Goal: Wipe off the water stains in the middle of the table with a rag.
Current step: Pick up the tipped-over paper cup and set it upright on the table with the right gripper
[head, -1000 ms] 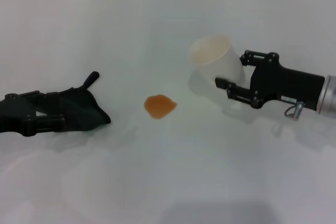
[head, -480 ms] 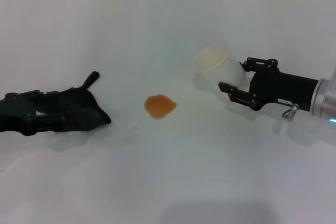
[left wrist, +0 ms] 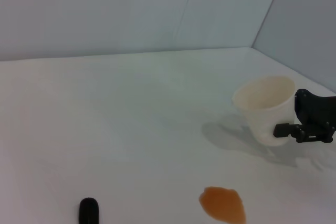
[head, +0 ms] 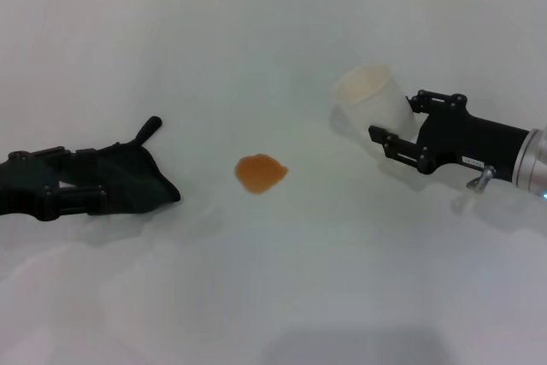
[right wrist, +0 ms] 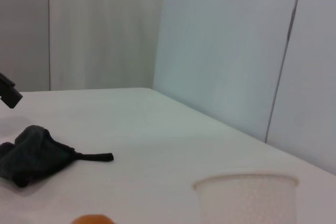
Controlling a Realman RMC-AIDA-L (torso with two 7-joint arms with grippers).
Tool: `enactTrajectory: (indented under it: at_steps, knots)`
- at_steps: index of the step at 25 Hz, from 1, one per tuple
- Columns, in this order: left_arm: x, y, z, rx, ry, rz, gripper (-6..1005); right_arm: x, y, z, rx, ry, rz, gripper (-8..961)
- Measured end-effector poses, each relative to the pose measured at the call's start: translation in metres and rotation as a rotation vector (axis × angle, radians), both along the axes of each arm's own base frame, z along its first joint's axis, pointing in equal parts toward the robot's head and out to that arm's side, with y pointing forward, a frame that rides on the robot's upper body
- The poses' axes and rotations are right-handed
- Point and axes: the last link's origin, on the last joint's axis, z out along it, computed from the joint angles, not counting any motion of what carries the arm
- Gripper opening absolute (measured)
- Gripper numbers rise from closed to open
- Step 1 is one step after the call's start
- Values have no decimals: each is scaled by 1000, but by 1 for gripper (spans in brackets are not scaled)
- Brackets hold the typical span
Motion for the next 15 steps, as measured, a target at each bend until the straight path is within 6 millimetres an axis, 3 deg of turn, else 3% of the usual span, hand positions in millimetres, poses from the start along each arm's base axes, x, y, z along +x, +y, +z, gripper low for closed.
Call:
enactTrajectory:
  at_steps: [15]
  knots:
    - [1,1,1,0,1,-1,879,7,-4,-3,-6,-3,-26,544]
